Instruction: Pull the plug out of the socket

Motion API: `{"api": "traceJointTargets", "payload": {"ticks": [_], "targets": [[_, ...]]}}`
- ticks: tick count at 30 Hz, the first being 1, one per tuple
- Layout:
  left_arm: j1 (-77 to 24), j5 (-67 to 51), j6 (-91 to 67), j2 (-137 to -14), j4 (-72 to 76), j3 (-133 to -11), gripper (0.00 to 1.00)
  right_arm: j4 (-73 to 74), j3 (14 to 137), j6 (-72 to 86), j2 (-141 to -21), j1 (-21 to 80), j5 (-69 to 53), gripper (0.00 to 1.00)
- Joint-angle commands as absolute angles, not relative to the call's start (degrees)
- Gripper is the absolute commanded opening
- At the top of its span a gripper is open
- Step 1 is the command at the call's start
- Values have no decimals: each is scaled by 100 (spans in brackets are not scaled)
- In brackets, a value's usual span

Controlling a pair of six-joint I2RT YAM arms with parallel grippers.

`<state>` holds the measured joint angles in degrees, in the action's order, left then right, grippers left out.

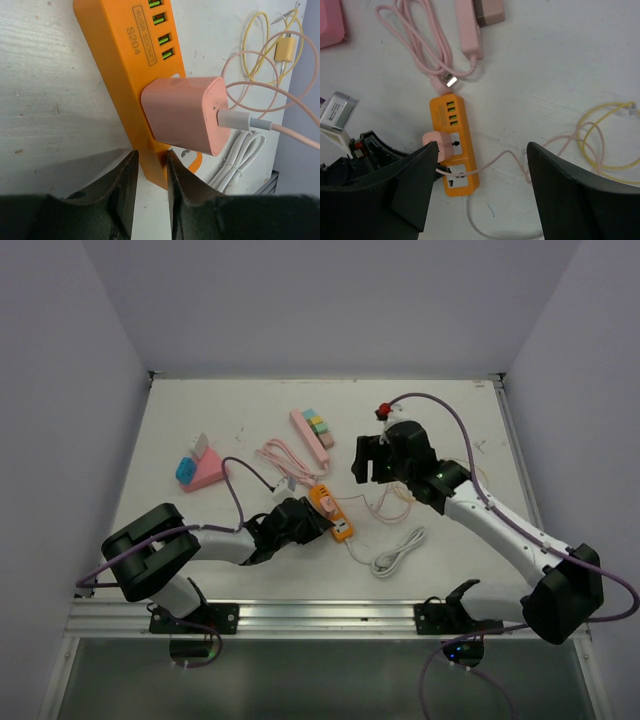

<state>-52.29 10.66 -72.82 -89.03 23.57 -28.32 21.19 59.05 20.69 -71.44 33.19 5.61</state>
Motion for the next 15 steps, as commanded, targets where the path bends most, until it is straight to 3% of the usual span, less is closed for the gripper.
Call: {"api": "traceJointTargets", "payload": {"ticks": [1, 9, 15], "targets": [[-5256, 1099, -6979, -9202, 1318, -2672, 32, 2021, 6047, 2118, -7514, 3917, 817, 75], [-5256, 1107, -7005, -9202, 1301, -2654, 32, 2100, 6424, 2180, -8472, 4833, 1309, 73], [-5256, 1090, -7005, -9228, 1301, -2672, 32, 1890, 6416, 2233, -8999, 5062, 1371, 62]]}}
